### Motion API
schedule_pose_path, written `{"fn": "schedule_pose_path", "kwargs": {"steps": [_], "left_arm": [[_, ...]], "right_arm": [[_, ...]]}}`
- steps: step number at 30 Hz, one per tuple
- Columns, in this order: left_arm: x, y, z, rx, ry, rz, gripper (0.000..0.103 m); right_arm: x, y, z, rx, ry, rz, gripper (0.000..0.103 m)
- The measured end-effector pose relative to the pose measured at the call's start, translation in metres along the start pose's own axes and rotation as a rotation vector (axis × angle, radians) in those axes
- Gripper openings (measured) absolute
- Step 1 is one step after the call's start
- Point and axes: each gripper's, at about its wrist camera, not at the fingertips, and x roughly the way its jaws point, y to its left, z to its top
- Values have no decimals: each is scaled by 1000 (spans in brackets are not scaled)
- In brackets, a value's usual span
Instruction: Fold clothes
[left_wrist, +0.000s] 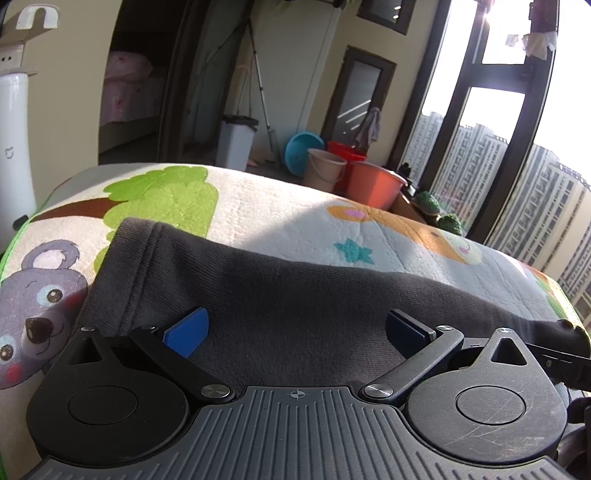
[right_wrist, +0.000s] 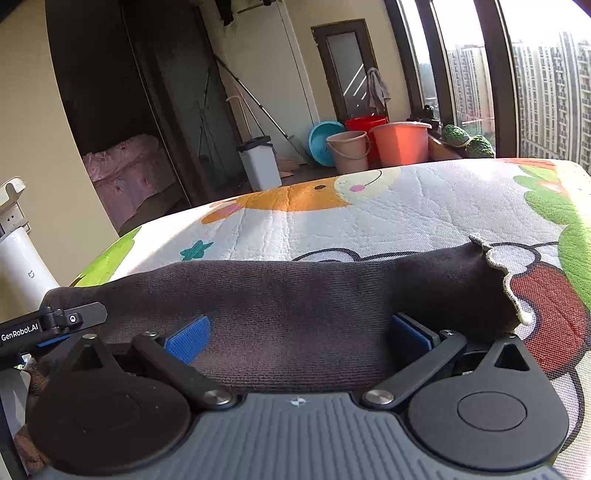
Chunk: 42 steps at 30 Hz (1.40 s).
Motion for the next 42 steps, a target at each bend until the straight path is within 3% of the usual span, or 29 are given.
{"fn": "schedule_pose_path", "kwargs": {"steps": [8, 12, 15, 18, 25, 28, 29, 35, 38, 41, 42], "left_arm": [[4, -7, 1, 68, 39, 24, 103], [4, -9, 0, 79, 42, 32, 103], [4, -9, -1, 81, 40, 34, 103], [3, -7, -1, 70, 34, 27, 103], [2, -5, -1, 70, 34, 27, 103], [2, -7, 0, 71, 34, 28, 103], [2, -7, 0, 71, 34, 28, 103], [2, -3, 0, 60, 29, 18, 103], [1, -3, 0, 58, 28, 16, 103], [1, -3, 0, 58, 28, 17, 103], [1, -2, -1, 57, 27, 16, 103]], "right_arm": [[13, 29, -1, -187, 79, -113, 103], [8, 18, 2, -125, 63, -63, 103], [-7, -6, 5, 28, 17, 14, 103], [-31, -25, 4, 161, -96, 69, 103], [-66, -38, 5, 158, -237, -166, 102], [-72, -47, 6, 195, -249, -252, 69], [-73, -52, 5, 220, -243, -251, 65], [-74, -77, -4, 371, -215, -260, 62], [-81, -88, -7, 404, -238, -273, 46], [-77, -95, -5, 422, -209, -231, 46], [-74, -96, -6, 425, -199, -219, 51]]}}
